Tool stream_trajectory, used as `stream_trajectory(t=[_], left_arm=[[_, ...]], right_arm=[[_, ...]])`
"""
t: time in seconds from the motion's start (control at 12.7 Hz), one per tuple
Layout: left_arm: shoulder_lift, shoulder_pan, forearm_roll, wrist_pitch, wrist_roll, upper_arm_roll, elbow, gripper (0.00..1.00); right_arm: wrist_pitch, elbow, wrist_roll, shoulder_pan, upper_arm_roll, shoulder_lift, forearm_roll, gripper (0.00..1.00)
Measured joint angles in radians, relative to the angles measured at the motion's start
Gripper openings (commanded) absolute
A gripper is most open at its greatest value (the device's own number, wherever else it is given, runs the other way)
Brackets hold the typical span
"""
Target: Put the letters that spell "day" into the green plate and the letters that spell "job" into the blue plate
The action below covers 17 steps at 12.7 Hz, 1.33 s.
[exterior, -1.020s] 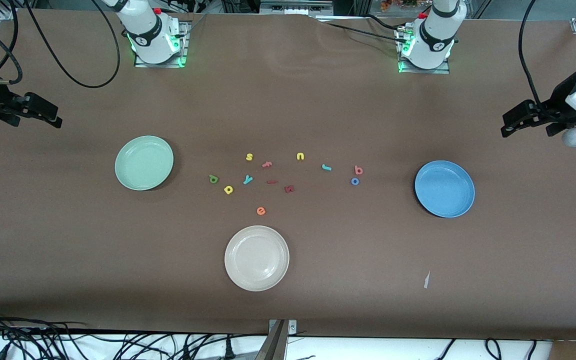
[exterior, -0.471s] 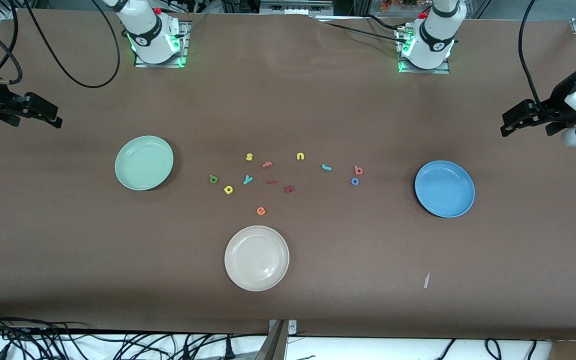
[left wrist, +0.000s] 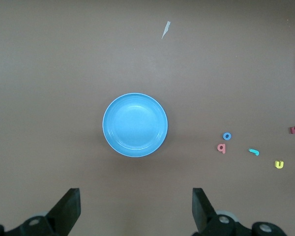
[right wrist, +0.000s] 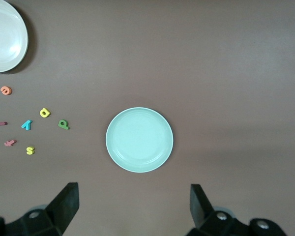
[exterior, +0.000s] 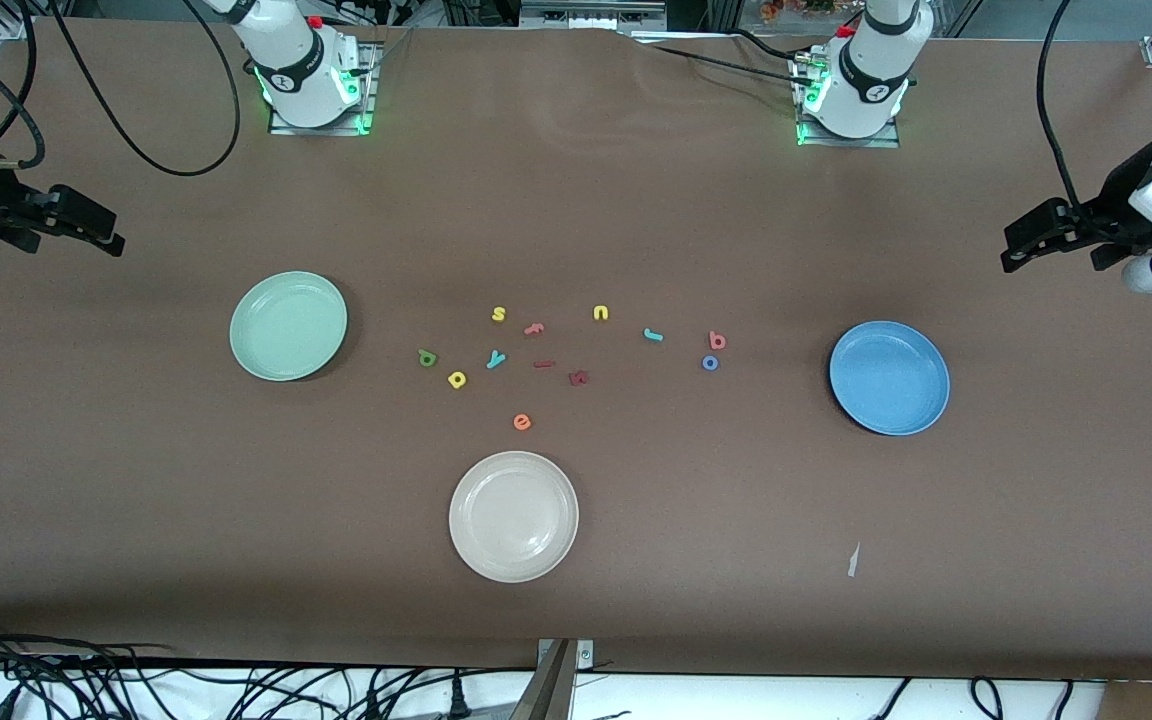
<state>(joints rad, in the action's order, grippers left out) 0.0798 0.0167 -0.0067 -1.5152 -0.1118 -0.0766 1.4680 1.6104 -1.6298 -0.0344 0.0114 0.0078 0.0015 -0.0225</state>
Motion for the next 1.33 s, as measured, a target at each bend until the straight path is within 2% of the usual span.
stream_trajectory(t=[0.55, 0.78, 1.1, 1.18, 1.33], left_arm=[[0.0, 0.0, 0.0, 0.001, 0.0, -0.002, 0.0, 1.0], [0.001, 0.0, 0.0, 0.001, 0.0, -0.002, 0.0, 1.0], [0.001, -0.004, -0.001, 0.001, 0.0, -0.005, -0.001, 1.0], [0.002, -0.008, -0.001, 0.004, 0.0, -0.007, 0.004, 1.0], [0.004, -0.037, -0.001, 0.007, 0.0, -0.009, 0.038, 1.0]], right_arm=[[-0.05, -0.001, 0.001, -0.004, 0.005, 0.002, -0.002, 1.0], [-0.053, -0.019, 0.0, -0.07, 0.011, 0.037, -0.005, 1.0], [-0.034, -0.034, -0.012, -0.214, 0.021, 0.178, -0.006, 1.0], [-0.005, -0.046, -0.027, -0.237, 0.021, 0.228, -0.006, 1.0], [0.14, -0.085, -0.085, -0.269, 0.022, 0.32, -0.007, 1.0]])
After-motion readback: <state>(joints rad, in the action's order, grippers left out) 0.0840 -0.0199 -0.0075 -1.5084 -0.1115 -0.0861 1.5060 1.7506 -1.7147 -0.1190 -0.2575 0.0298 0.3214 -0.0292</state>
